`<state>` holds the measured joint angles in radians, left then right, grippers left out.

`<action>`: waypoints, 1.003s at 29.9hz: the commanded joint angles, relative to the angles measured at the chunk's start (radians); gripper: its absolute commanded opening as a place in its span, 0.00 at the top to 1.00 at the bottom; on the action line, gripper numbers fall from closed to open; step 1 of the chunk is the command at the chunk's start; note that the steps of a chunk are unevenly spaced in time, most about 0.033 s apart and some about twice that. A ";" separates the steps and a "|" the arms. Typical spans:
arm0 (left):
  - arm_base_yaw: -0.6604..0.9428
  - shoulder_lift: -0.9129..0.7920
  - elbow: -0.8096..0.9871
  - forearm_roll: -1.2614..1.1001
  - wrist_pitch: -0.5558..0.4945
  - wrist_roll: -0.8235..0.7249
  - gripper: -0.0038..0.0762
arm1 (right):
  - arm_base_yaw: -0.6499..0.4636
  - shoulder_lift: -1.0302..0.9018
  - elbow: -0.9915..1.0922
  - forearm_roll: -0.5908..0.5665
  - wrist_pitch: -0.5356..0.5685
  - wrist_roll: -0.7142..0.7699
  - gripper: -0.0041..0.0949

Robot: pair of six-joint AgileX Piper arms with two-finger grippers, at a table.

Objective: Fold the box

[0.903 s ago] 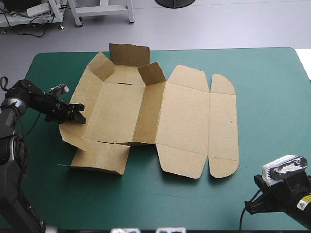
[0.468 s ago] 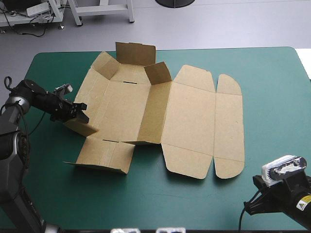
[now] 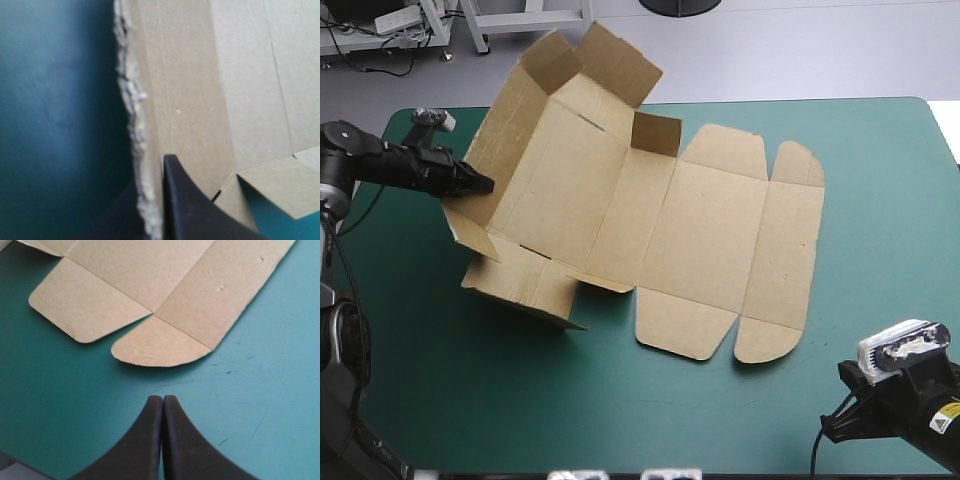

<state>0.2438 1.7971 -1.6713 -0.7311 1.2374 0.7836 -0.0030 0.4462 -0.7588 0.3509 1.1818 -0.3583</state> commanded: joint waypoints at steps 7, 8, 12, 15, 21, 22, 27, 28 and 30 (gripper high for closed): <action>-0.188 -0.154 -0.315 0.068 0.047 0.074 0.95 | 0.004 0.011 -0.022 0.022 -0.120 -0.010 0.98; -0.231 -0.160 -0.325 0.107 0.047 0.092 0.95 | 0.004 0.011 -0.022 0.025 -0.134 -0.010 0.98; -0.396 -0.165 -0.316 0.233 0.047 0.161 0.95 | 0.004 0.012 -0.023 0.031 -0.195 -0.007 0.98; -0.496 -0.163 -0.281 0.296 0.046 0.200 0.95 | 0.004 0.012 -0.026 0.038 -0.235 -0.007 0.98; -0.607 -0.167 -0.219 0.312 0.046 0.284 0.96 | 0.004 0.013 -0.033 0.029 -0.291 -0.009 0.98; -0.617 -0.176 -0.208 0.313 0.046 0.302 0.96 | 0.004 0.013 -0.033 0.029 -0.301 -0.009 0.98; -0.641 -0.243 -0.125 0.351 0.042 0.395 0.96 | 0.004 0.025 -0.033 0.022 -0.378 -0.009 0.98; -0.641 -0.259 -0.103 0.353 0.025 0.396 0.96 | 0.004 0.034 -0.033 0.016 -0.404 -0.011 0.98; -0.641 -0.296 -0.056 0.376 -0.017 0.394 0.96 | 0.004 0.053 -0.034 0.011 -0.443 -0.011 0.98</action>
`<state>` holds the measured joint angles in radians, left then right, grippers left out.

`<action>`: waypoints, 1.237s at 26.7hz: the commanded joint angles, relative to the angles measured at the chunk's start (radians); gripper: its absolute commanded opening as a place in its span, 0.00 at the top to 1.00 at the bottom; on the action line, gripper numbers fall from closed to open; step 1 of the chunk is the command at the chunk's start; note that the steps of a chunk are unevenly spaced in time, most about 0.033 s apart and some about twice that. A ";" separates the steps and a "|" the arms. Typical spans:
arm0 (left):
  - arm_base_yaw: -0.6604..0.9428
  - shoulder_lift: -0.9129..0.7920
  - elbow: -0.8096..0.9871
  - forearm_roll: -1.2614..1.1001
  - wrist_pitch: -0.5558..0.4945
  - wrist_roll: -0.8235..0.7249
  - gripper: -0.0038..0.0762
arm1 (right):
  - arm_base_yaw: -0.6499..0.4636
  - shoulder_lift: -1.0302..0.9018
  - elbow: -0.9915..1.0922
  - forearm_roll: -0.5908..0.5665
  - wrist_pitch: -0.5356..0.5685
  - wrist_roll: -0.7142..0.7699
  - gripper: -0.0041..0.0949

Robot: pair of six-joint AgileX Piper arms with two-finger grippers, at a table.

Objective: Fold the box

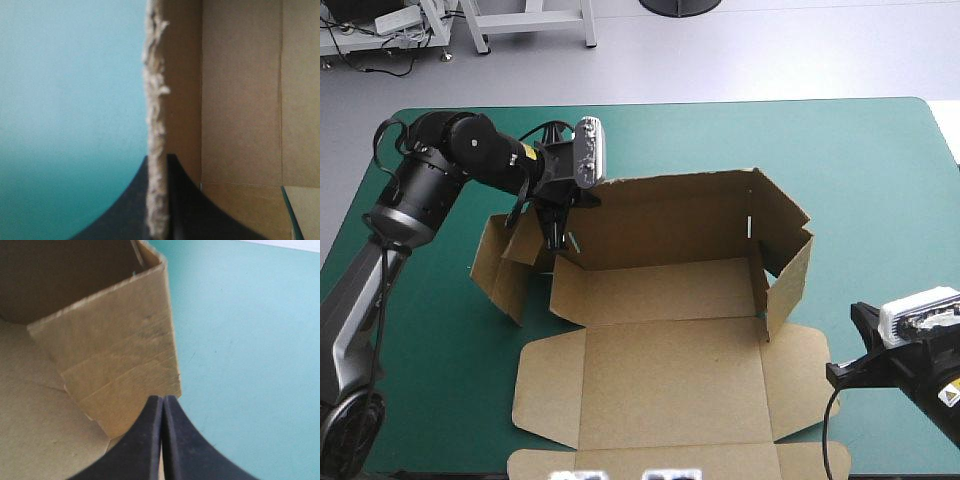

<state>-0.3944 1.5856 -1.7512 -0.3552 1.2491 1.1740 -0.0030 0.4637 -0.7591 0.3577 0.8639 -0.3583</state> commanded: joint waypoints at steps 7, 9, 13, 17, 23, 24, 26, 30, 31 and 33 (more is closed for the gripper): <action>-0.090 -0.143 0.172 0.157 -0.213 -0.114 0.96 | 0.004 0.150 -0.125 -0.041 -0.142 -0.021 0.98; -0.152 -0.143 0.200 0.277 -0.257 -0.188 0.96 | 0.004 0.188 -0.161 -0.043 -0.142 -0.033 0.98; -0.262 -0.143 0.253 0.469 -0.318 -0.291 0.96 | 0.004 0.247 -0.230 -0.045 -0.142 -0.048 0.98; -0.324 -0.168 0.321 0.590 -0.382 -0.375 0.96 | 0.004 0.301 -0.280 -0.045 -0.138 -0.048 0.98; -0.327 -0.306 0.532 0.678 -0.554 -0.429 0.96 | 0.004 0.352 -0.324 -0.039 -0.138 -0.048 0.98; -0.327 -0.334 0.582 0.691 -0.586 -0.427 0.96 | 0.004 0.360 -0.329 -0.031 -0.138 -0.048 0.98; -0.327 -0.381 0.680 0.726 -0.662 -0.429 0.96 | 0.004 0.376 -0.338 -0.008 -0.140 -0.059 0.98; -0.327 -0.435 0.807 0.935 -0.794 -0.624 0.96 | 0.004 0.423 -0.367 -0.008 -0.135 -0.062 0.98; -0.327 -0.424 0.807 1.034 -0.818 -0.741 0.96 | 0.004 0.433 -0.382 0.001 -0.134 -0.062 0.98; -0.327 -0.409 0.807 1.161 -0.842 -0.835 0.96 | 0.004 0.454 -0.401 0.007 -0.131 -0.073 0.98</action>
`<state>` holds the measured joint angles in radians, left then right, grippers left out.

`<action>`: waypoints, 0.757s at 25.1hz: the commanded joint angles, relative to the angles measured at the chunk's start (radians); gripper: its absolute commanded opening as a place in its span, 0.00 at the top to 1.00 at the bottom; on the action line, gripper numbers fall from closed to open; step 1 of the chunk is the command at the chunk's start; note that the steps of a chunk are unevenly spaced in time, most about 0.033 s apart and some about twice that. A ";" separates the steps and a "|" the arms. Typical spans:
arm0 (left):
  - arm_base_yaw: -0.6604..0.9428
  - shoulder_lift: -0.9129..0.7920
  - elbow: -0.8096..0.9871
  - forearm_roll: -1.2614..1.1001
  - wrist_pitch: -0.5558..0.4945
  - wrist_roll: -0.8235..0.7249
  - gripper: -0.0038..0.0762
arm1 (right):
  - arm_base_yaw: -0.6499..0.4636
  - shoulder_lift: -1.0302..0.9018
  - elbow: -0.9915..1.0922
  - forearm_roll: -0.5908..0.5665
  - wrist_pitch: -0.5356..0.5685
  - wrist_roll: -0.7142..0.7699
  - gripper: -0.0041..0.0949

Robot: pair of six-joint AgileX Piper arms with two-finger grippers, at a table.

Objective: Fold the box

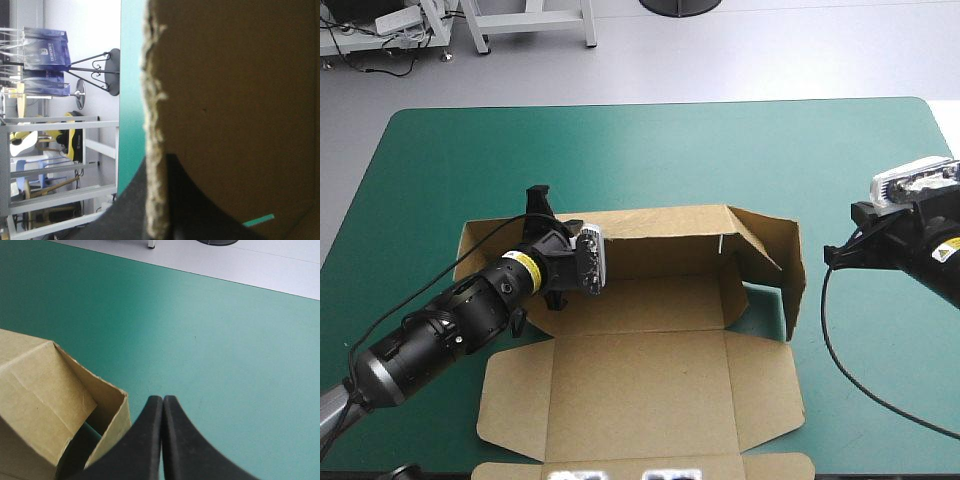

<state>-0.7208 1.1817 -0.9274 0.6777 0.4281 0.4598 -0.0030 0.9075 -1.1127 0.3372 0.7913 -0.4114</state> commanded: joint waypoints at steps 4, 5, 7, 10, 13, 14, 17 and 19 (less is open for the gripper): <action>-0.001 0.021 -0.017 0.278 -0.032 -0.262 0.96 | 0.004 0.077 -0.087 0.036 -0.057 -0.037 0.98; -0.001 0.021 -0.017 0.280 -0.032 -0.262 0.96 | 0.004 0.094 -0.092 0.036 -0.057 -0.037 0.98; -0.001 0.021 -0.017 0.280 -0.035 -0.262 0.96 | 0.004 0.141 -0.107 0.040 -0.060 -0.039 0.98; -0.001 0.021 -0.017 0.285 -0.071 -0.258 0.96 | 0.004 0.262 -0.172 0.066 -0.056 -0.049 0.98; -0.001 0.021 -0.017 0.302 -0.094 -0.258 0.96 | 0.004 0.350 -0.243 0.091 -0.035 -0.064 0.98; -0.001 0.021 -0.017 0.305 -0.100 -0.258 0.96 | 0.004 0.380 -0.273 0.096 -0.022 -0.064 0.98; -0.001 0.021 -0.017 0.309 -0.107 -0.256 0.96 | 0.004 0.469 -0.361 0.137 0.041 -0.084 0.98; -0.001 0.021 -0.017 0.312 -0.107 -0.256 0.96 | 0.004 0.523 -0.402 0.193 0.090 -0.112 0.98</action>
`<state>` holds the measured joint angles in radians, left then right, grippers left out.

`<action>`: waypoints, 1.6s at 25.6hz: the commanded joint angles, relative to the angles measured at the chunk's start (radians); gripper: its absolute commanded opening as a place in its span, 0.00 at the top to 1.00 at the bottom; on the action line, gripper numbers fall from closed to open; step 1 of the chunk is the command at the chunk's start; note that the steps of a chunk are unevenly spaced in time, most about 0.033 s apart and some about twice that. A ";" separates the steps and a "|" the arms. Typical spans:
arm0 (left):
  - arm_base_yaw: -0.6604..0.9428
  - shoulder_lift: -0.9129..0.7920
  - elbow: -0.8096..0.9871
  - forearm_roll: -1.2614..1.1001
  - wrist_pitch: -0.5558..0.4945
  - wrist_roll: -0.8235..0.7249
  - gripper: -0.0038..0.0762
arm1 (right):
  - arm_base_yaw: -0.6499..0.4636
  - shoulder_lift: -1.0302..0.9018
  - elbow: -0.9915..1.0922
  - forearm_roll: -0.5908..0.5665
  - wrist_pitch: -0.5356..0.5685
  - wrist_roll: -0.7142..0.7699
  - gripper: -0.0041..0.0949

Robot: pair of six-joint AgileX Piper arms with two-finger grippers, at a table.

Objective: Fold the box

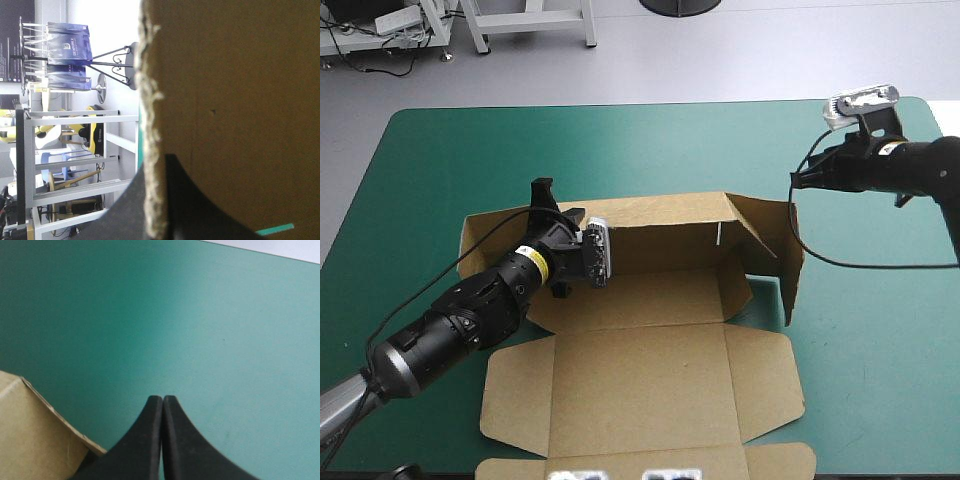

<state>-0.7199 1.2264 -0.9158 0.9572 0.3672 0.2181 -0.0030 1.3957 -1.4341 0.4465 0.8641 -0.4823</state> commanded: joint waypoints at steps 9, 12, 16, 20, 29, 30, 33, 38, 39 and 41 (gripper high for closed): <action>-0.002 -0.023 -0.028 0.032 -0.044 -0.014 0.96 | 0.004 0.234 -0.133 0.217 0.203 -0.208 0.98; -0.002 -0.023 -0.028 0.032 -0.044 -0.014 0.96 | 0.004 0.242 -0.133 0.265 0.263 -0.246 0.98; -0.002 -0.023 -0.028 0.032 -0.038 -0.014 0.96 | 0.009 0.248 -0.127 0.336 0.386 -0.276 0.98; -0.002 -0.023 -0.028 0.034 -0.010 -0.014 0.96 | 0.010 0.235 -0.039 0.343 0.386 -0.348 0.98; -0.002 -0.023 -0.027 0.073 -0.027 -0.013 0.96 | 0.010 0.101 0.207 0.431 0.230 -0.583 0.98; -0.002 -0.023 -0.022 0.073 -0.038 -0.005 0.96 | 0.010 0.084 0.241 0.446 0.207 -0.615 0.98; -0.003 -0.023 0.014 0.084 -0.064 0.044 0.96 | 0.026 0.024 0.368 0.505 0.123 -0.741 0.98; -0.003 -0.023 0.047 0.118 -0.066 0.020 0.96 | 0.048 -0.059 0.511 0.581 -0.026 -0.920 0.98; -0.003 -0.023 0.047 0.119 -0.066 0.007 0.96 | 0.048 -0.077 0.544 0.622 -0.058 -0.976 0.98; -0.003 -0.023 0.047 0.119 -0.071 0.007 0.96 | 0.048 -0.108 0.613 0.713 -0.097 -1.094 0.98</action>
<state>-0.7192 1.2235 -0.8547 1.0685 0.3229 0.2413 0.0415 1.3550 -0.8718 1.0096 0.8276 -1.4253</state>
